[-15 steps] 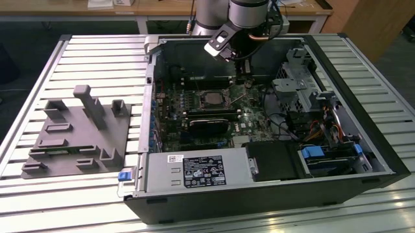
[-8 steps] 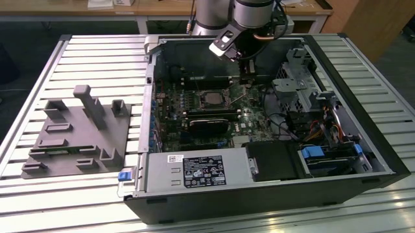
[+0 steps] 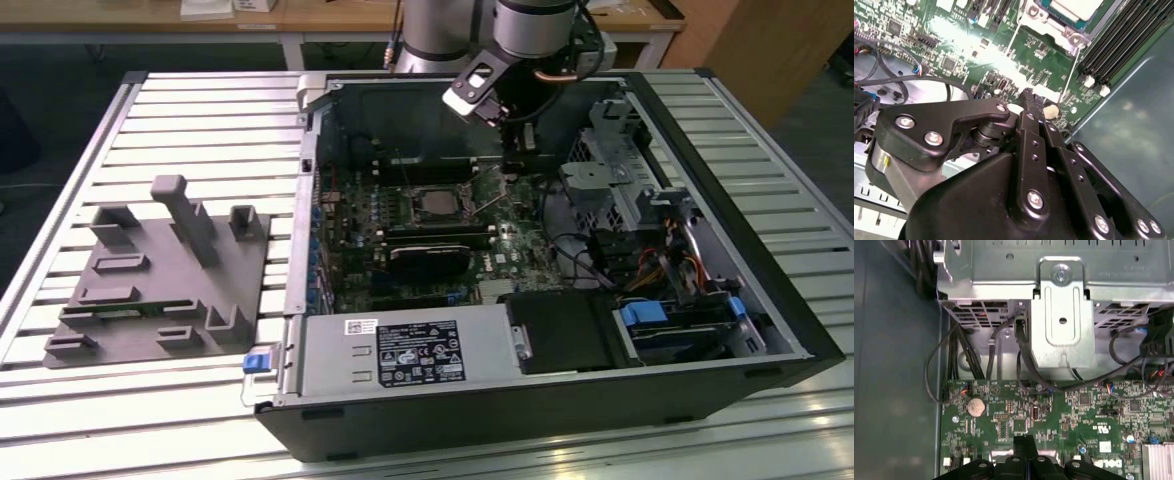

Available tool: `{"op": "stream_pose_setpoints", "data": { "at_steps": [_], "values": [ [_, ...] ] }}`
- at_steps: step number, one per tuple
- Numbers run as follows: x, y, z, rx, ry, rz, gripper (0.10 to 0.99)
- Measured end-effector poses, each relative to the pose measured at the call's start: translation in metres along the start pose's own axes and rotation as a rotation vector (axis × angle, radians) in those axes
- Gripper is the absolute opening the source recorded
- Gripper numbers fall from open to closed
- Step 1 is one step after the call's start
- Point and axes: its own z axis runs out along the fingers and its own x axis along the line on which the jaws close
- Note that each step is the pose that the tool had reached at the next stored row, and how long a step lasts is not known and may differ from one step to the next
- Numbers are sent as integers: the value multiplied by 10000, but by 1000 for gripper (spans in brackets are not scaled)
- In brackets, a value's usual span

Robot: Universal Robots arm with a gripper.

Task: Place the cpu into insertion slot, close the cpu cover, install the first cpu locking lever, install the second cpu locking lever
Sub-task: 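Close the cpu cover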

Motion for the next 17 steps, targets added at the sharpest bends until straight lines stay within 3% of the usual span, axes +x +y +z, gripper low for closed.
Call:
{"op": "stream_pose_setpoints", "data": {
  "at_steps": [11,17],
  "values": [
    [4,134,17,8,1,1,106],
    [3,137,113,109,-2,1,106]
  ]
}}
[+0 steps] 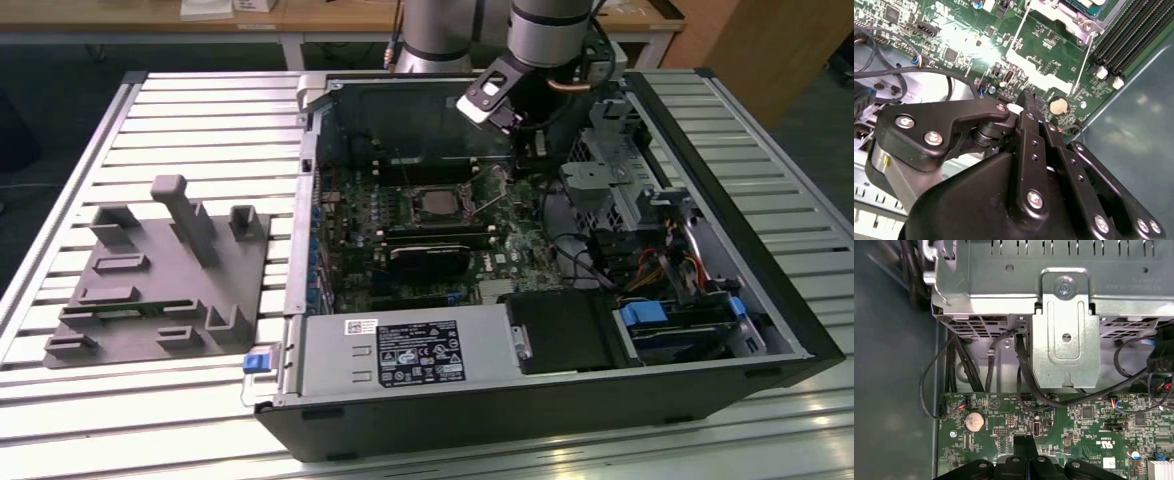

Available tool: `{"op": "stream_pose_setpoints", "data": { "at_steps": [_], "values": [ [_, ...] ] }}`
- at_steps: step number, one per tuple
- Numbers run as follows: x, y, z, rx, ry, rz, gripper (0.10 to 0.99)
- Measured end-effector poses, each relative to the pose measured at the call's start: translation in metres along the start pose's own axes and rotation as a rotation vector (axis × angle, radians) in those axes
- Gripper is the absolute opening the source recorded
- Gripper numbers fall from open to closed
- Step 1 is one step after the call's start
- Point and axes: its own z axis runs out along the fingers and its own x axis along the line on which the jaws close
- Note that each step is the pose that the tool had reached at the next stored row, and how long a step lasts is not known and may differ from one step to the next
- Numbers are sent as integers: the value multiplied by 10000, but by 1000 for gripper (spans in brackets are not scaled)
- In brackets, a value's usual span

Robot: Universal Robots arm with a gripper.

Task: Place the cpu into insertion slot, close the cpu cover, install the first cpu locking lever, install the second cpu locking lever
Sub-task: 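Close the cpu cover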

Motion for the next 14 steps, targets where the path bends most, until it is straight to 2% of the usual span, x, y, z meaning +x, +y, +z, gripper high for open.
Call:
{"op": "stream_pose_setpoints", "data": {
  "at_steps": [7,14],
  "values": [
    [0,5,107,146,-5,0,106],
    [0,6,108,172,-6,-2,106]
  ]
}}
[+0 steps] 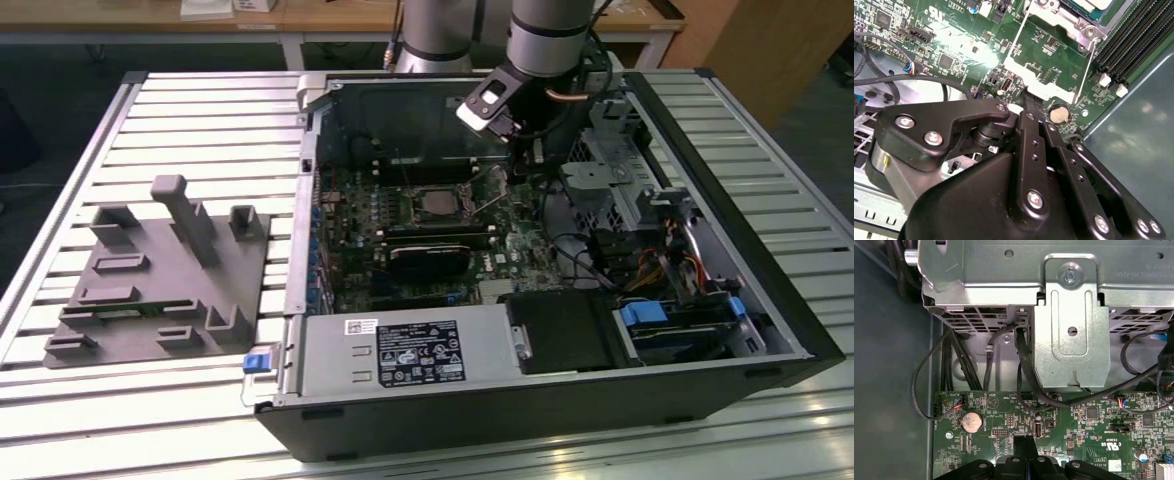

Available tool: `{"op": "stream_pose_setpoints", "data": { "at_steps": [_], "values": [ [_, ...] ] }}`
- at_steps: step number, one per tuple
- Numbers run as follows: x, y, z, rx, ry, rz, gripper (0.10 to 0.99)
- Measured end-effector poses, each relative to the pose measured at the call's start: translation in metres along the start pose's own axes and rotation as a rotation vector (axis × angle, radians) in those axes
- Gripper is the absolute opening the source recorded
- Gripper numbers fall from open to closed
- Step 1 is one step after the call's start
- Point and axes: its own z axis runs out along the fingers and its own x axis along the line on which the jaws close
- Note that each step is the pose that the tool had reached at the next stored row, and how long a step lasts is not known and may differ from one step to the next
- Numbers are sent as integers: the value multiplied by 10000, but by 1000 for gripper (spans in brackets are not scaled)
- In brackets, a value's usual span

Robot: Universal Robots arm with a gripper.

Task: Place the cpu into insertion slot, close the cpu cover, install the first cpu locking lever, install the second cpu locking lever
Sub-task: 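Close the cpu cover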

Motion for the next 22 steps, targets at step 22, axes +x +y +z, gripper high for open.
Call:
{"op": "stream_pose_setpoints", "data": {
  "at_steps": [22],
  "values": [
    [1,36,5,1672,-41,6,106]
  ]
}}
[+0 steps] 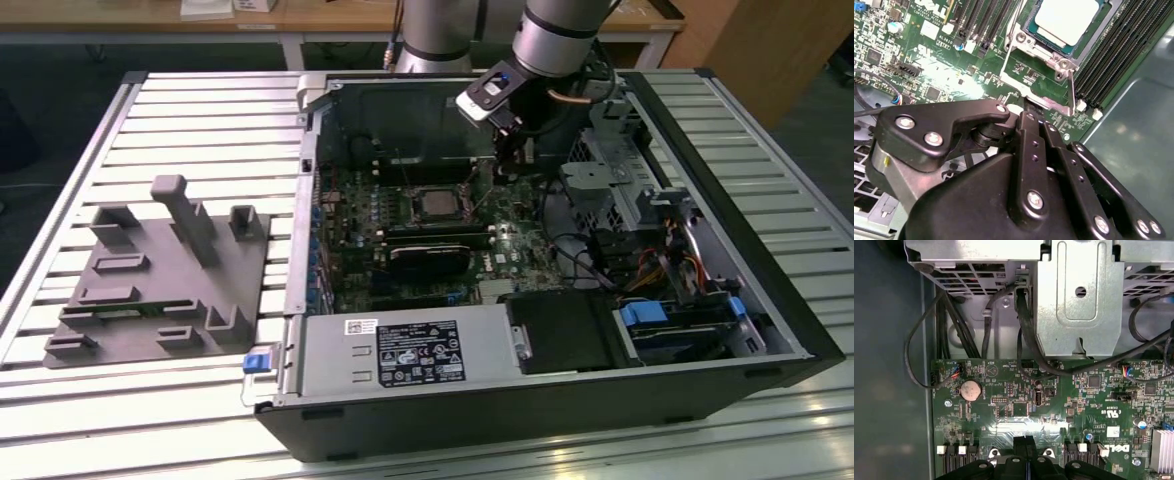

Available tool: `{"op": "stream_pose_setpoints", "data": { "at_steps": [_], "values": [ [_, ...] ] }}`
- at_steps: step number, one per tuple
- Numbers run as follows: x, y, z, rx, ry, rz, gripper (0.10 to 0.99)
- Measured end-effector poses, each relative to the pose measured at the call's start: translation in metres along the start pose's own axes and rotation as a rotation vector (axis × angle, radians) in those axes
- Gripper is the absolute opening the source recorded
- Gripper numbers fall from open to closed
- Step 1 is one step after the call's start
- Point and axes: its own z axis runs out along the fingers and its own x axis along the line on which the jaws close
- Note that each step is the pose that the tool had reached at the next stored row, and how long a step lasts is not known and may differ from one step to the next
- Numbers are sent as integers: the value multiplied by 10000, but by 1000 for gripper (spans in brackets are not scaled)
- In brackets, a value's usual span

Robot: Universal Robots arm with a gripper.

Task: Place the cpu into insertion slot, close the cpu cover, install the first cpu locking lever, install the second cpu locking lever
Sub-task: 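Close the cpu cover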

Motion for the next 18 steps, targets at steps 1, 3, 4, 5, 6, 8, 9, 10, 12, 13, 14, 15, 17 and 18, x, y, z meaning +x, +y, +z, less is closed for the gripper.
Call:
{"op": "stream_pose_setpoints", "data": {
  "at_steps": [1,3,4,5,6,8,9,10,12,13,14,15,17,18],
  "values": [
    [0,-12,1,0,3,0,106],
    [-1,-42,5,0,6,0,106],
    [-1,-60,7,0,7,-1,106],
    [-2,-88,10,0,10,-1,106],
    [-3,-112,12,0,11,-1,106],
    [-4,-157,17,0,13,-1,106],
    [-4,-178,20,0,13,-1,106],
    [-5,-199,22,0,14,0,106],
    [-6,-237,26,0,14,-1,106],
    [-6,-254,28,0,15,-1,106],
    [-7,-268,29,0,15,-1,106],
    [-8,-282,31,0,15,-1,106],
    [-8,-307,34,0,15,-1,106],
    [-8,-319,35,0,15,-1,106]
  ]
}}
